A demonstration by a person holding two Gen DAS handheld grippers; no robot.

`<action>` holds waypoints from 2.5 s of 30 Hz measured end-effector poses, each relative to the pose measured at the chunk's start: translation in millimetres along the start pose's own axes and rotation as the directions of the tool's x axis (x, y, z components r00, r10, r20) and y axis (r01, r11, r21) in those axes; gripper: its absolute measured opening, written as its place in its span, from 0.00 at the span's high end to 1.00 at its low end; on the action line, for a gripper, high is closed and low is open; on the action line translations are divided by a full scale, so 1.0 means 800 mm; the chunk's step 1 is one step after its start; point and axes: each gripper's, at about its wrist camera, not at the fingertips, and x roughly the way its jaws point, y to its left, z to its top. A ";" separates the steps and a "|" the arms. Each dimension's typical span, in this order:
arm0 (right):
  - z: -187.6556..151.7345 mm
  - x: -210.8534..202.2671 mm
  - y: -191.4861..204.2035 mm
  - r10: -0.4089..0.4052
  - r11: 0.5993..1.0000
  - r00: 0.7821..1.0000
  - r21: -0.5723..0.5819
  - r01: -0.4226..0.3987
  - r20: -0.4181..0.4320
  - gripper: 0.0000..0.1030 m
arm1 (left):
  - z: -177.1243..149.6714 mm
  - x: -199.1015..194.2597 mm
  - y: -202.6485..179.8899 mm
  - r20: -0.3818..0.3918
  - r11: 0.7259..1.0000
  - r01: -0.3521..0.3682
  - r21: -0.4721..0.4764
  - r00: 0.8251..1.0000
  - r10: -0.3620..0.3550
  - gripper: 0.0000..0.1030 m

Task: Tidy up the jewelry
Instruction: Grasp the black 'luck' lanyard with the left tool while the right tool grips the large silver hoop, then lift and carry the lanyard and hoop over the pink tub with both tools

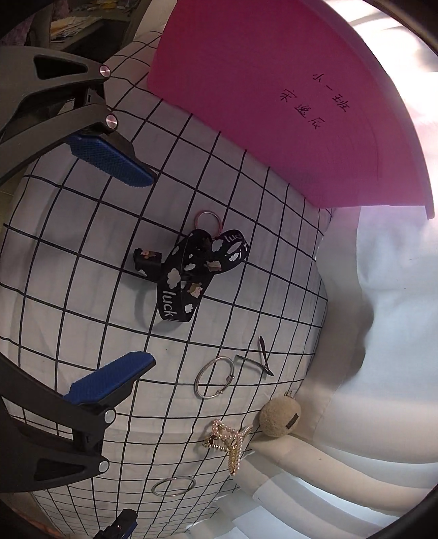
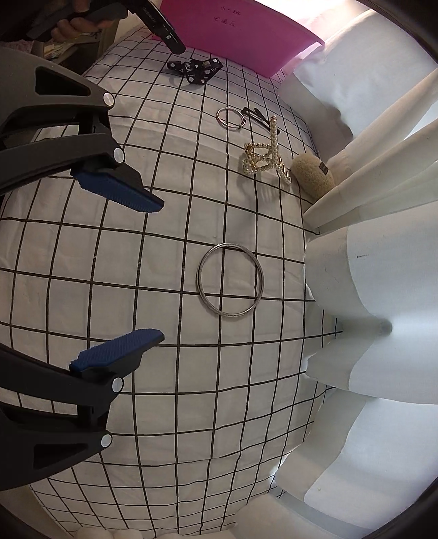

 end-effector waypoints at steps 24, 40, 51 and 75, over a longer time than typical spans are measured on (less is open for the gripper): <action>0.036 0.082 0.006 -0.045 0.997 0.998 -0.063 0.048 0.046 0.30 | 0.007 0.077 0.000 0.004 1.000 -0.026 -0.006 1.000 0.026 0.06; 0.050 0.105 0.013 -0.089 0.988 0.987 -0.116 0.105 0.135 0.12 | 0.018 0.086 -0.011 0.026 0.998 -0.045 -0.031 0.999 0.046 0.05; 0.034 0.096 0.010 -0.081 0.988 0.982 -0.117 0.101 0.169 0.14 | 0.009 0.076 -0.018 0.057 0.999 -0.038 -0.016 0.998 0.039 0.15; 0.021 0.070 0.002 -0.005 0.993 0.981 -0.116 0.028 0.194 0.32 | 0.001 0.039 -0.028 0.108 0.998 0.041 0.037 0.993 -0.045 0.79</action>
